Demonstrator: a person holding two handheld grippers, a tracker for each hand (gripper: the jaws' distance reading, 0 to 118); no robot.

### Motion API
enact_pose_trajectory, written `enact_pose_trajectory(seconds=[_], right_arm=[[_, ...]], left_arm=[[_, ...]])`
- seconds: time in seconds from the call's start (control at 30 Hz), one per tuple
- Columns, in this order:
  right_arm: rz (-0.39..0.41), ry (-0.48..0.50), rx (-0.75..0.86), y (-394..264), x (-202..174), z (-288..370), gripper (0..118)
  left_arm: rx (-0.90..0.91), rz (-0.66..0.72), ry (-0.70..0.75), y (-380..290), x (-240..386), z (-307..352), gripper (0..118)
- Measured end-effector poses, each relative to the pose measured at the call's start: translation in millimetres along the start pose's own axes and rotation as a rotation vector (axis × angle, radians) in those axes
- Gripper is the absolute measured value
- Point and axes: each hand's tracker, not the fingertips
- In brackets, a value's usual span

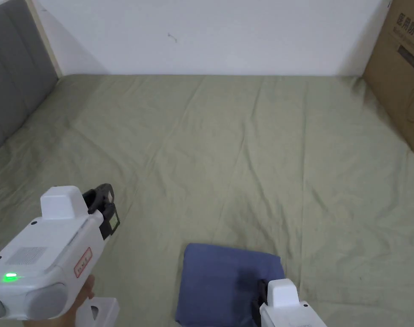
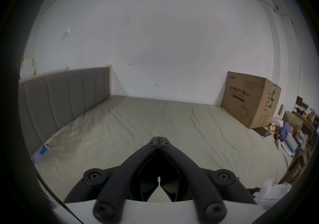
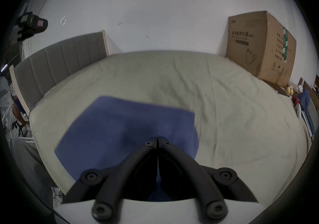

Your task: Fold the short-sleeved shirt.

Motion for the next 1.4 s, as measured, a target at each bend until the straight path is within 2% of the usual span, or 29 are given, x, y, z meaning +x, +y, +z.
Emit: enact_pose_trajectory(seconds=[0.17,0.23,0.3,0.33,0.37,0.4,0.43,0.47,0.63,0.73,0.77,0.8,0.97,1.07,1.2,1.3,1.4], right_arm=[[0.001,-0.023,0.013,-2,-3,3,0],[-0.006,-0.026,0.004,-8,-1,-4,0],[0.0,-0.022,0.007,-10,-1,-4,0],[0.001,-0.021,0.008,-10,-1,-4,0],[-0.005,-0.025,0.009,-5,-1,2,0],[-0.009,-0.024,0.007,-4,-1,3,0],[-0.013,-0.023,0.006,-3,-1,4,0],[-0.019,-0.022,0.004,-3,-1,5,0],[-0.024,-0.023,0.001,0,1,5,0],[-0.028,-0.019,0.0,1,1,6,0],[-0.03,-0.019,0.0,-1,3,2,0],[-0.032,-0.018,0.001,-2,3,2,0],[-0.031,-0.015,0.0,-7,5,-6,0],[-0.039,-0.011,-0.005,-6,6,-4,0],[-0.033,0.004,-0.01,4,7,-2,0],[-0.012,-0.002,0.044,25,3,20,0],[-0.008,0.001,0.098,45,-1,33,0]], left_arm=[[-0.191,0.163,-0.085,-26,-1,-15,0],[-0.301,0.242,-0.135,-41,-1,-26,7],[-0.421,0.322,-0.184,-60,1,-40,31],[-0.479,0.339,-0.208,-66,4,-44,51],[-0.545,0.351,-0.232,-75,8,-50,79],[-0.61,0.357,-0.248,-85,13,-58,97],[-0.659,0.341,-0.267,-91,17,-64,106],[-0.671,0.337,-0.276,-100,21,-70,108],[-0.775,0.302,-0.35,-126,30,-103,106],[-0.821,0.329,-0.398,-138,31,-123,80],[-0.846,0.323,-0.411,-142,32,-129,66],[-0.865,0.321,-0.412,-145,33,-133,58],[-0.923,0.334,-0.473,-150,37,-131,25],[-0.926,0.353,-0.468,-148,34,-130,19],[-0.878,0.248,-0.438,-136,38,-121,17],[-0.864,0.26,-0.45,-121,28,-122,15],[-0.827,0.187,-0.394,-100,-4,-124,15]])
